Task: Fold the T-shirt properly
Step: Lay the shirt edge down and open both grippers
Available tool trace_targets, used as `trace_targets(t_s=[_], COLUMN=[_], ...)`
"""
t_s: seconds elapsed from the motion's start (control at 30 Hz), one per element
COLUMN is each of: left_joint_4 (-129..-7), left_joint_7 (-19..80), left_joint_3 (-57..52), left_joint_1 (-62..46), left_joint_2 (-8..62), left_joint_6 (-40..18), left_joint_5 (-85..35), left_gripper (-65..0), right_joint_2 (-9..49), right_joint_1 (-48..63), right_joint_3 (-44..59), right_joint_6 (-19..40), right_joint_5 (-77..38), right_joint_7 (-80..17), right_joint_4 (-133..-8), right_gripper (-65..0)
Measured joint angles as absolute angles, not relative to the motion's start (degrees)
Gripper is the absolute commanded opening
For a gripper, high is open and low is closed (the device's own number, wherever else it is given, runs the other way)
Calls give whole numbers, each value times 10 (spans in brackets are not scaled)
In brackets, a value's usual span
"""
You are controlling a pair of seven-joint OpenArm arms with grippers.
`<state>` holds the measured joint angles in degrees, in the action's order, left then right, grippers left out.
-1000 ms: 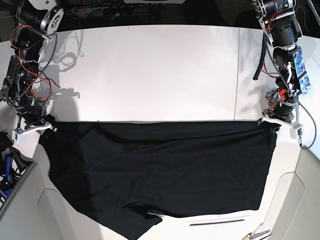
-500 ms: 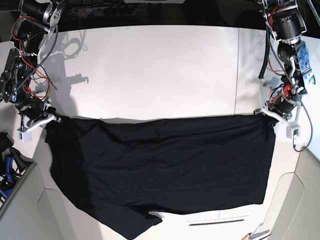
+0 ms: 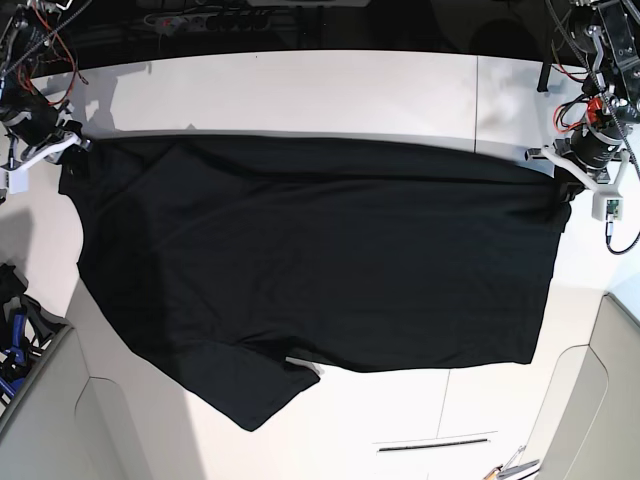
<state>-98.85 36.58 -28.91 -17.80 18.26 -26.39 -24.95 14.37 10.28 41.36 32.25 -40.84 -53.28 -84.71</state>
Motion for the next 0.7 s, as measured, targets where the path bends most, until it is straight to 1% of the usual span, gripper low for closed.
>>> trace_targets(t_s=[0.13,0.27,0.5,0.67,0.7], left_joint_4=[-1017,-1037,-1068,-1069,-1069], left_joint_7=[372,383,390,403,409], left_joint_3=[-289,-289,-289,-290,-290], left_joint_1=[-214,-240,-276,-279,-279], left_joint_2=[183,183,182,176,174], left_joint_6=[-263,-264,-264,-264,-264], left_joint_5=[-259,-278,-284,-283,-283], left_gripper=[-650,-650,-650,-650,-598], right_joint_2=[144,142,143,143,143], right_joint_1=[137,170,190,187,187], right_joint_3=[444,468,482,483,483], right_joint_6=[327,327,327,326,326], right_joint_5=[-450,-461,-469,-467,-467], right_joint_7=[-544,-555,-556,-558,-558], right_joint_4=[-873,-884,-889,-889,-889], right_gripper=[-650,-650,-650,-650,-650])
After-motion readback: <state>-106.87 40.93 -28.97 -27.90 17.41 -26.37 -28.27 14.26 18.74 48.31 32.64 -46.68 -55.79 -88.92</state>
